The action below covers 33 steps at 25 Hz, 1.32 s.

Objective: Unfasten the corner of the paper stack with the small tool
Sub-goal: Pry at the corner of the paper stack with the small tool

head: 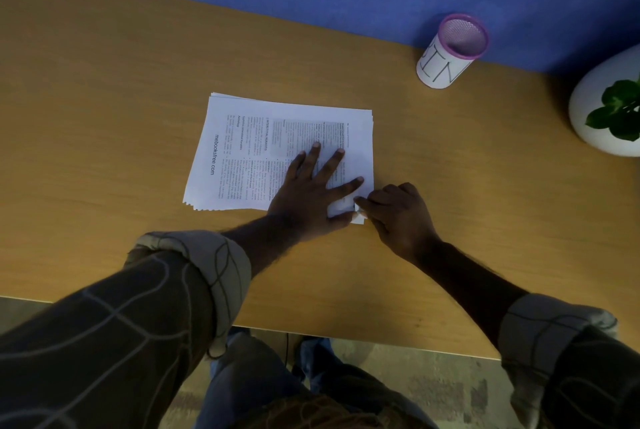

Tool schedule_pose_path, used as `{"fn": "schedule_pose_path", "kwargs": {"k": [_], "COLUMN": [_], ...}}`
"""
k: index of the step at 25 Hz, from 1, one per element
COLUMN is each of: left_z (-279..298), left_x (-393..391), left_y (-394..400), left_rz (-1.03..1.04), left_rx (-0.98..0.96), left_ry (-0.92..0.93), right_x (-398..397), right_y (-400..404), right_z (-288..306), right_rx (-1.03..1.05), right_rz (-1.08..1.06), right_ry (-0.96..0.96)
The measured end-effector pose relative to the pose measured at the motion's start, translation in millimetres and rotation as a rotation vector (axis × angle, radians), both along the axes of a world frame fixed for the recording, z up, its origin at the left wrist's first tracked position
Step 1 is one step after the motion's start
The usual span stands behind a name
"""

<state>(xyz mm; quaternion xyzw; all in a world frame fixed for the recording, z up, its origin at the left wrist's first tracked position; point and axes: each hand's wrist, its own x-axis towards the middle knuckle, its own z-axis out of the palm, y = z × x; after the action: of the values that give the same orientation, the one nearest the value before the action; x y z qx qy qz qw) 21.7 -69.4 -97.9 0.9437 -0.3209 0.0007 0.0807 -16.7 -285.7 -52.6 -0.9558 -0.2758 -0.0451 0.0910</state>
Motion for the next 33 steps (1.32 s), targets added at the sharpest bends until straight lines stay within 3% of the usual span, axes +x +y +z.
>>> {"fn": "schedule_pose_path", "kwargs": {"k": [3, 9, 33], "left_z": [-0.3, 0.7, 7.8], "left_x": [0.8, 0.5, 0.3], "left_y": [0.2, 0.7, -0.3], "left_rz": [0.002, 0.006, -0.006], "left_rx": [-0.003, -0.001, 0.021], "left_ry": [0.011, 0.014, 0.044], "right_x": [-0.3, -7.9, -3.3], "right_y": [-1.5, 2.5, 16.6], "right_z": [-1.8, -1.6, 9.6], "right_rx": [-0.009, 0.020, -0.056], "right_rz": [0.004, -0.202, -0.149], "right_ry": [0.004, 0.092, 0.091]}}
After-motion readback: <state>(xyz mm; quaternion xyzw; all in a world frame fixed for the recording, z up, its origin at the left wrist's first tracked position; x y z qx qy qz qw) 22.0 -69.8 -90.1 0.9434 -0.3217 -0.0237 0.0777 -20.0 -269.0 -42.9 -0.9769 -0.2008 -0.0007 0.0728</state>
